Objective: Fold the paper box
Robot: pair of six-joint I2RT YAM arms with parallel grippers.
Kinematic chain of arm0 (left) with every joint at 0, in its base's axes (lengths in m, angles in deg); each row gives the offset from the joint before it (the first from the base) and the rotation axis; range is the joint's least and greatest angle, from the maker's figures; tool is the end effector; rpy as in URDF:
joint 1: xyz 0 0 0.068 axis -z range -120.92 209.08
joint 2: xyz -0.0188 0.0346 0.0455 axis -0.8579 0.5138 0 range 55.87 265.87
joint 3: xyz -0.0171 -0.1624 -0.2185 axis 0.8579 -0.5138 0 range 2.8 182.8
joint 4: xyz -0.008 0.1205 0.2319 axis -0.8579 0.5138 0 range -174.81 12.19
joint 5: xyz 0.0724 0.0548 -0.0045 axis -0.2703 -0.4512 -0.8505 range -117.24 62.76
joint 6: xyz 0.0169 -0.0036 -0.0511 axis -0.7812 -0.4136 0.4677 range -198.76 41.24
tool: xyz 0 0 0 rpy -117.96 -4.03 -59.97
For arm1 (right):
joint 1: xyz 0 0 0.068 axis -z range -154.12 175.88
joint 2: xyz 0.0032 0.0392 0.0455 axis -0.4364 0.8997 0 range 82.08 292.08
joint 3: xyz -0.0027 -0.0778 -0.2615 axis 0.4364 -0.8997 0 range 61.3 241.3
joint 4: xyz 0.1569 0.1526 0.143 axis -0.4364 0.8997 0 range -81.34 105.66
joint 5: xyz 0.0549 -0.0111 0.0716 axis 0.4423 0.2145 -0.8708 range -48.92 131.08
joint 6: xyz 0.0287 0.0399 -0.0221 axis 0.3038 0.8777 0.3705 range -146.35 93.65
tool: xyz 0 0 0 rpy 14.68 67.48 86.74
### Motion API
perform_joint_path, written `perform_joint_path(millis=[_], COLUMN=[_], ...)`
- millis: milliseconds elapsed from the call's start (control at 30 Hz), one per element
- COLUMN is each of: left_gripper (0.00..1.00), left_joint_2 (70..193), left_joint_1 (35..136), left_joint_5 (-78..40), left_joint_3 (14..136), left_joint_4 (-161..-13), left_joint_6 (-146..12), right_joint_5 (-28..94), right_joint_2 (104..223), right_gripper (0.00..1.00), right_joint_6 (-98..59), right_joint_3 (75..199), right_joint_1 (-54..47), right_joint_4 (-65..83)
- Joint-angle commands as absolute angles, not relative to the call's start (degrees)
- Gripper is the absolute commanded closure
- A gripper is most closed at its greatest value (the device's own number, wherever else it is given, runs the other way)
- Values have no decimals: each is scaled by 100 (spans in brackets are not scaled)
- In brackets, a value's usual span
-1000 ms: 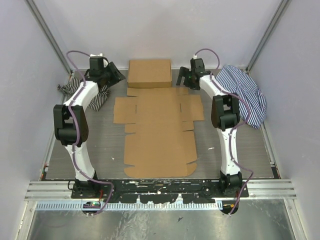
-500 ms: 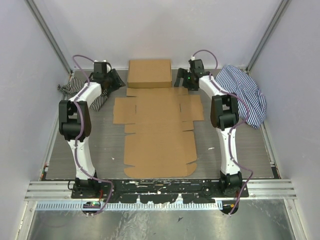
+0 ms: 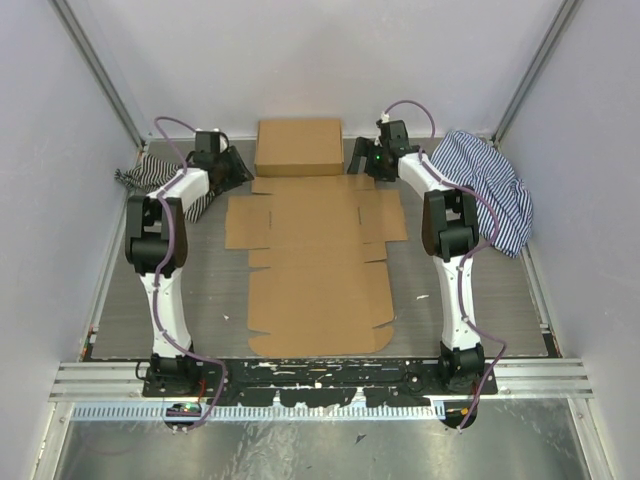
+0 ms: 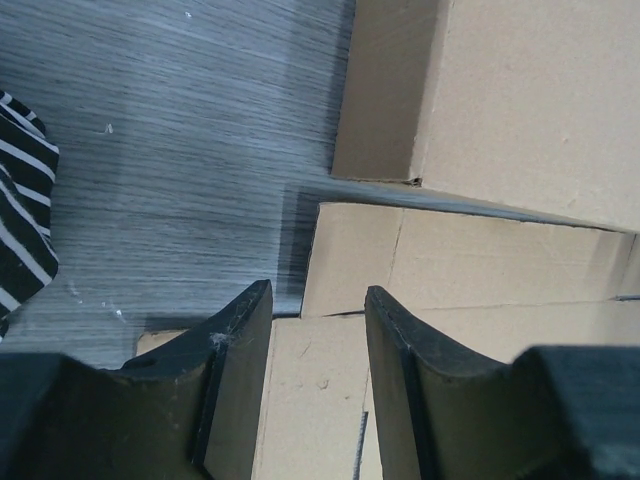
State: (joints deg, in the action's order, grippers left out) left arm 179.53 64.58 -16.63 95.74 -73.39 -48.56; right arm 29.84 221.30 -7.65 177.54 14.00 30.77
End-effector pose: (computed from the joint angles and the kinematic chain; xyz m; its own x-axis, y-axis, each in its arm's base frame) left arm 0.4855 -0.0534 0.1865 -0.6929 -0.4299 -0.5788 -0.1370 0.8667 -0.4797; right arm 0.5326 0.1190 0.1684 -0.7643 0.1606 -0.6245 -0.0966 0.9290 0.3571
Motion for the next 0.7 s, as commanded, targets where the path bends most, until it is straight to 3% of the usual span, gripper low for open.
perform_joint_path(millis=[0,667], left_gripper=[51,52], left_joint_2=[18088,18322], left_joint_1=[6488,6531], left_joint_5=[-1635,-1649], left_joint_3=[9615,9673], left_joint_4=[-7537,-7351], left_joint_6=[-4931,-5007], right_joint_5=[2697,2532], right_joint_2=[21773,21591], right_gripper=[4,6], right_joint_6=[-749,-631], right_joint_3=[17720,17488], right_joint_1=[1379,1368], right_joint_4=[2960,2843])
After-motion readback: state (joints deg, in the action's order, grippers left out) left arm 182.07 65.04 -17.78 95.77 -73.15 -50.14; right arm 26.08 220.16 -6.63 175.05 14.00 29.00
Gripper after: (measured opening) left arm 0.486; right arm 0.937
